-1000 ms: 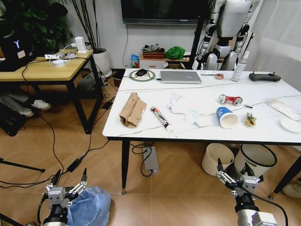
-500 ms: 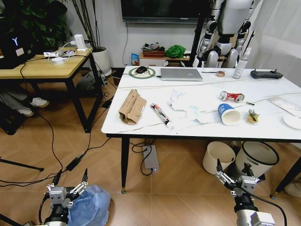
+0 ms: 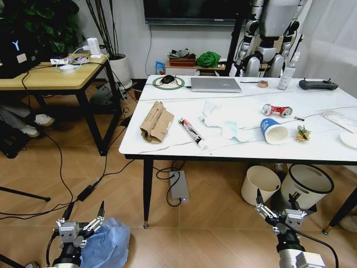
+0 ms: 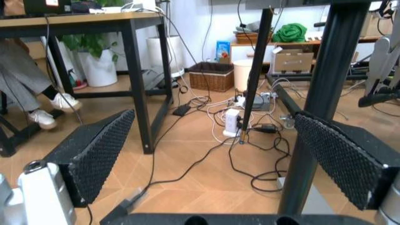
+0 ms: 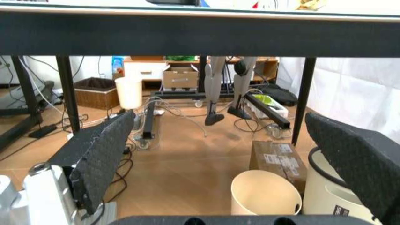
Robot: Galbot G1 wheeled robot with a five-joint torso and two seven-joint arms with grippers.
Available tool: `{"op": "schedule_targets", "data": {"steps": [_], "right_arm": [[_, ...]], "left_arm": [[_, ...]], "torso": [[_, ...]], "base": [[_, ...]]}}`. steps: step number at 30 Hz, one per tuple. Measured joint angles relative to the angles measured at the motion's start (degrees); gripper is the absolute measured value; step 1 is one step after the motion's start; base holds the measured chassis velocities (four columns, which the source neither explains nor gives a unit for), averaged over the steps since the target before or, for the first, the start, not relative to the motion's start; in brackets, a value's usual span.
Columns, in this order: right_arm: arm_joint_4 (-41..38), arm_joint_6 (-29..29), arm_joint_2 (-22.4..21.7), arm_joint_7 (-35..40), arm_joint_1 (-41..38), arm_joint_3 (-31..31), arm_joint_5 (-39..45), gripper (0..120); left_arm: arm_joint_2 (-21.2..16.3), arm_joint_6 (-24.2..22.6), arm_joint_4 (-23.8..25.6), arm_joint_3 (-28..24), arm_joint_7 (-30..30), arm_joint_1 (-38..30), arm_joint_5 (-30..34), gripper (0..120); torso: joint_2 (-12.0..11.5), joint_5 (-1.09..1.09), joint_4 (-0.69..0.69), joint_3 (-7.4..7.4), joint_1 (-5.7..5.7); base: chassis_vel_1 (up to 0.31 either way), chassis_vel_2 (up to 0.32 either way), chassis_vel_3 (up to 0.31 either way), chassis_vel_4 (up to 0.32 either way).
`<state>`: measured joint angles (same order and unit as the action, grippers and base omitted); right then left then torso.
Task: Pick up the trash bin and place the trash from the table into it.
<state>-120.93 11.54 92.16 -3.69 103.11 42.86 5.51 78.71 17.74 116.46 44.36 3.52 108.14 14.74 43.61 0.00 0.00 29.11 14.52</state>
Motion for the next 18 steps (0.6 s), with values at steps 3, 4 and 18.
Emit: {"op": "schedule_targets", "data": {"steps": [3,4,18], "right_arm": [[-0.1,0.0,0.0,0.0,0.0,0.0,-0.1,100],[-0.2,0.0,0.0,0.0,0.0,-0.1,-0.2,100],[-1.2,0.3,0.0,0.0,0.0,-0.1,-1.3,100]], "left_arm": [[0.0,0.0,0.1,0.0,0.0,0.0,0.0,100],[0.0,0.0,0.1,0.0,0.0,0.0,0.0,100],[0.2,0.0,0.4,0.0,0.3,0.3,0.0,100]], "torso": [[-0.6,0.0,0.0,-0.35,-0.21],[-0.9,0.0,0.0,-0.54,-0.33],[-4.3,0.0,0.0,-2.5,-1.77]], "base": [[0.0,0.0,0.0,0.0],[0.0,0.0,0.0,0.0],[0.0,0.0,0.0,0.0]]}}
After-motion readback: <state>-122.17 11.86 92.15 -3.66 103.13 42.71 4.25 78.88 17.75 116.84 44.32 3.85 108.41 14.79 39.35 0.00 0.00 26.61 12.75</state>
